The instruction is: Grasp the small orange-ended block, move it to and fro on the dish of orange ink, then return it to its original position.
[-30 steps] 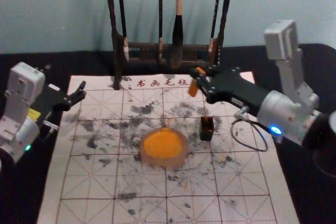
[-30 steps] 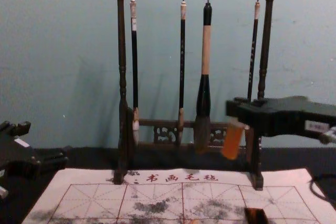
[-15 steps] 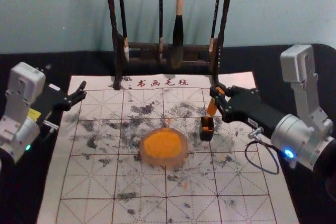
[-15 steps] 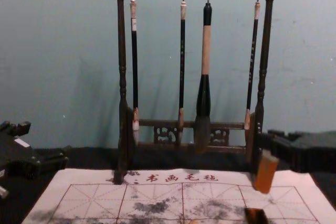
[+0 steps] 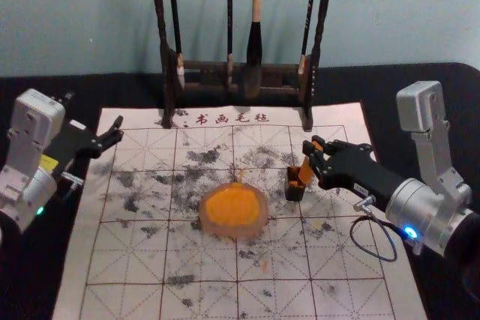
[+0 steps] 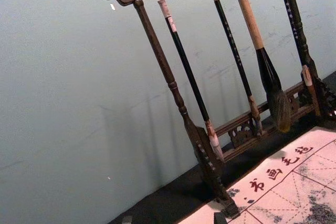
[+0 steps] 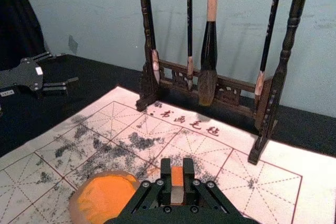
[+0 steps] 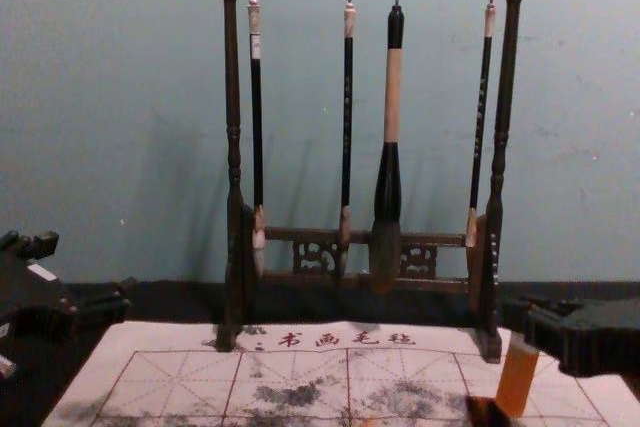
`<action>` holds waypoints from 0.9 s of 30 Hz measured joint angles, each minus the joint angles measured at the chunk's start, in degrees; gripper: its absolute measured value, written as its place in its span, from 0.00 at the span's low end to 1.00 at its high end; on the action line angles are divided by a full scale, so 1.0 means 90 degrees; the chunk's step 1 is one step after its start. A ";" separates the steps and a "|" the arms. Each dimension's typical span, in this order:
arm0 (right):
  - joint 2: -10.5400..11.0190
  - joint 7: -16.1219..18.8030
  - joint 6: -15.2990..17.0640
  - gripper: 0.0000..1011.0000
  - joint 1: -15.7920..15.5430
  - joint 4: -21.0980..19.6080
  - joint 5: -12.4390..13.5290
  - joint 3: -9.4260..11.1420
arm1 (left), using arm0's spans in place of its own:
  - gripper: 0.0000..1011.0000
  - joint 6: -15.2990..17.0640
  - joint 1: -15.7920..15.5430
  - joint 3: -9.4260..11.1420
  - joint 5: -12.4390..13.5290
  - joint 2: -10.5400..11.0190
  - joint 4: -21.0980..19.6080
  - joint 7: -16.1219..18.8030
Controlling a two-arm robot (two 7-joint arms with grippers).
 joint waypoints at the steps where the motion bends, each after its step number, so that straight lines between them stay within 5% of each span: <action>1: -0.0012 0.0005 0.0007 0.11 0.0000 0.0010 -0.0007 0.0001 | 0.99 0.0000 0.0000 0.0000 0.0000 0.0000 0.0000 0.0000; 27: -0.0341 0.0043 0.0123 0.11 0.0125 0.0317 -0.0238 0.0031 | 0.99 0.0000 0.0000 0.0000 0.0000 0.0000 0.0000 0.0001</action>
